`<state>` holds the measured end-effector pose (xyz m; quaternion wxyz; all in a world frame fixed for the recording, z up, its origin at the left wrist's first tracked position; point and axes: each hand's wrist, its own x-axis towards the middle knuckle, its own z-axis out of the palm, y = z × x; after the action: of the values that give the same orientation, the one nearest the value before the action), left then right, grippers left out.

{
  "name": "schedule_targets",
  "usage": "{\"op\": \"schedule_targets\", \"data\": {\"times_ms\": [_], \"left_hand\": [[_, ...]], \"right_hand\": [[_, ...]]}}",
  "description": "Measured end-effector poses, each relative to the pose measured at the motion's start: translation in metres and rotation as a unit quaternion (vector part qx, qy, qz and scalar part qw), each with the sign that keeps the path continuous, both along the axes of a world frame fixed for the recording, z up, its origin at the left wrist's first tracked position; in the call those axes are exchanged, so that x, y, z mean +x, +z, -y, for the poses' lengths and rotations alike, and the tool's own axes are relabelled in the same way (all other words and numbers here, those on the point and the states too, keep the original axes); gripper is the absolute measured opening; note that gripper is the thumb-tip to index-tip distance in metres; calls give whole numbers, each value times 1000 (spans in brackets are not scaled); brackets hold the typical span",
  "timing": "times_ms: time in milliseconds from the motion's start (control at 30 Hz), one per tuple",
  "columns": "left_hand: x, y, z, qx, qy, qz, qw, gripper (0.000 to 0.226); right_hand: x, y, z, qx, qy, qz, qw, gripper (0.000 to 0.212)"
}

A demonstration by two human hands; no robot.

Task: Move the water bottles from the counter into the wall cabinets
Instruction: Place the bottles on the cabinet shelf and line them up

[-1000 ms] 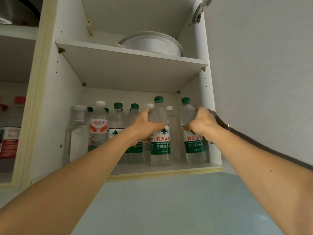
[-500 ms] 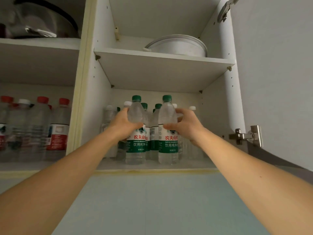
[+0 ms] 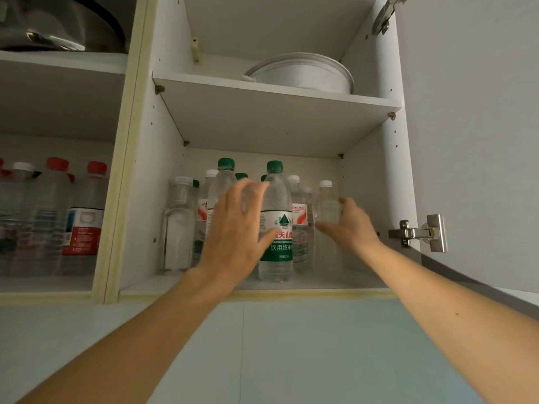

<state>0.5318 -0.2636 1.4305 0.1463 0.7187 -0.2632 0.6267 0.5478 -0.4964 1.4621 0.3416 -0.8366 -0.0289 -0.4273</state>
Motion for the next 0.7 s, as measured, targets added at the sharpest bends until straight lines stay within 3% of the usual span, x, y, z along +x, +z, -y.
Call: {"op": "schedule_targets", "data": {"times_ms": [100,300,433,567,700], "left_hand": [[11,-6,29,-35,-36,-125,991,110],[30,-8,48,-90,-101,-206,969,117],[37,-9,44,-105,-129,-231,959,117],[39,-10,44,-99,-128,-235,958,117],[42,-11,43,-98,-139,-234,957,116]], "right_hand": [[20,-8,7,25,58,-73,995,96],[54,-4,31,5,7,-78,997,83],[76,1,48,-20,-57,-100,993,88],[97,11,51,-46,-90,-137,985,112],[118,18,45,-58,-104,-146,982,113]]}}
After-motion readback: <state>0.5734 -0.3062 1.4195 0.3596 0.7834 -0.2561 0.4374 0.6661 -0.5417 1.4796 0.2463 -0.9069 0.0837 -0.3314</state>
